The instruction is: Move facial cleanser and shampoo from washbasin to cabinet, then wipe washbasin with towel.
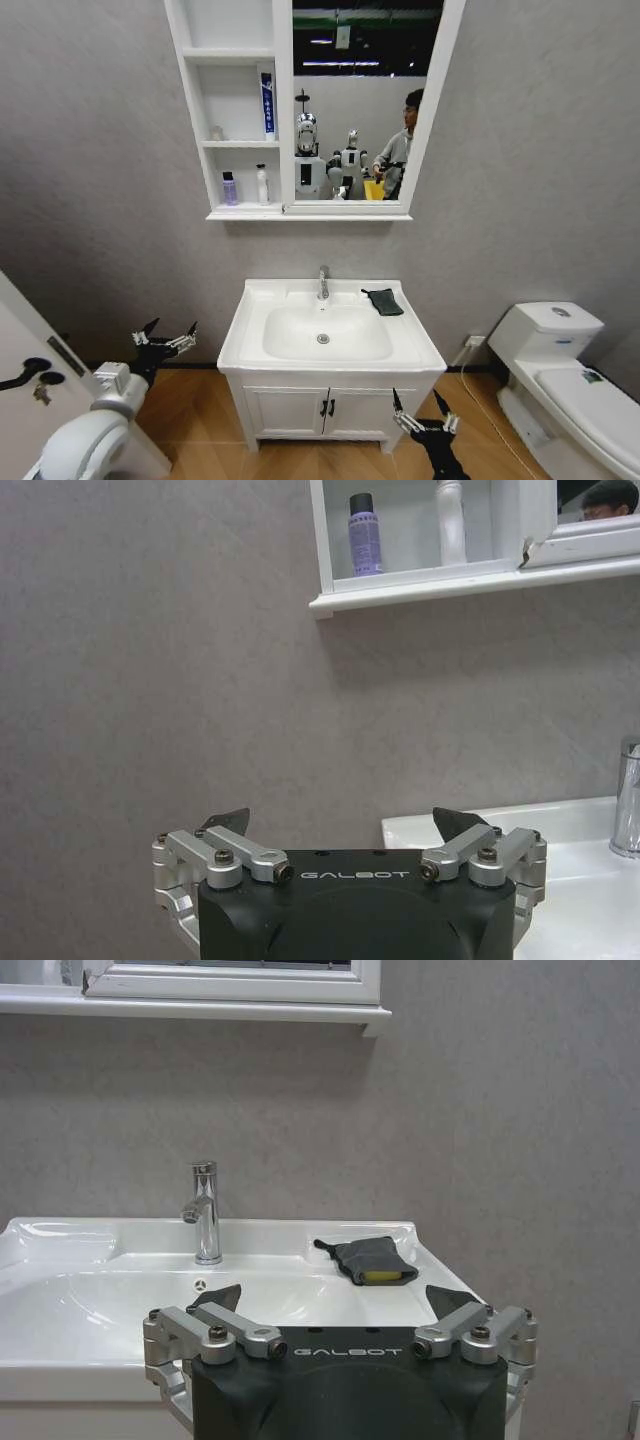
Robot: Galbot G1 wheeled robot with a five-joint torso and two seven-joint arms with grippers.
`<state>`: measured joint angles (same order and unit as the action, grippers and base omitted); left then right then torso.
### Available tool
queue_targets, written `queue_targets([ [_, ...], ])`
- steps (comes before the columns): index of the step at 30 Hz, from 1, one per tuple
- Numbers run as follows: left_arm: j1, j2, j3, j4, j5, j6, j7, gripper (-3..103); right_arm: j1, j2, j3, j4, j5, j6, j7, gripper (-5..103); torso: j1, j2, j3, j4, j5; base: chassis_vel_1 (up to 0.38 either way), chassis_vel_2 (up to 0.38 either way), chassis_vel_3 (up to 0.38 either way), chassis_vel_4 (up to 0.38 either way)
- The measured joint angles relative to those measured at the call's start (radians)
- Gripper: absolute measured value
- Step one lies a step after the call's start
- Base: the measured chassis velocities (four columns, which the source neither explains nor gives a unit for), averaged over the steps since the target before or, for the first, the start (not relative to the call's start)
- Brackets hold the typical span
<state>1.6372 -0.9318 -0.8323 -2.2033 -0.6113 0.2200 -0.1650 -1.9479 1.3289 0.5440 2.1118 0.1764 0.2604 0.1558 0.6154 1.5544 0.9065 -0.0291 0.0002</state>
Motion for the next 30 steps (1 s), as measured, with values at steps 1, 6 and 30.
queue_targets([
  [1,0.014,-0.013,-0.009,-0.008,0.001,0.000,0.007,100,0.002,0.000,-0.003,0.000,0.000,0.000,-0.005,100,0.000,0.000,0.000,0.0000,-0.0001,0.000,0.000,0.000,0.000],
  [6,0.061,-0.047,-0.027,-0.030,0.024,-0.007,0.045,100,0.010,0.000,-0.015,-0.001,-0.002,0.001,-0.014,100,0.000,0.000,0.000,0.0005,-0.0001,0.000,0.000,0.000,0.000],
  [30,0.095,-0.084,-0.004,-0.057,0.064,-0.021,0.112,100,0.010,-0.008,-0.020,0.000,-0.023,0.025,-0.061,100,0.000,0.000,0.000,0.0003,-0.0002,0.000,0.000,0.000,0.000],
])
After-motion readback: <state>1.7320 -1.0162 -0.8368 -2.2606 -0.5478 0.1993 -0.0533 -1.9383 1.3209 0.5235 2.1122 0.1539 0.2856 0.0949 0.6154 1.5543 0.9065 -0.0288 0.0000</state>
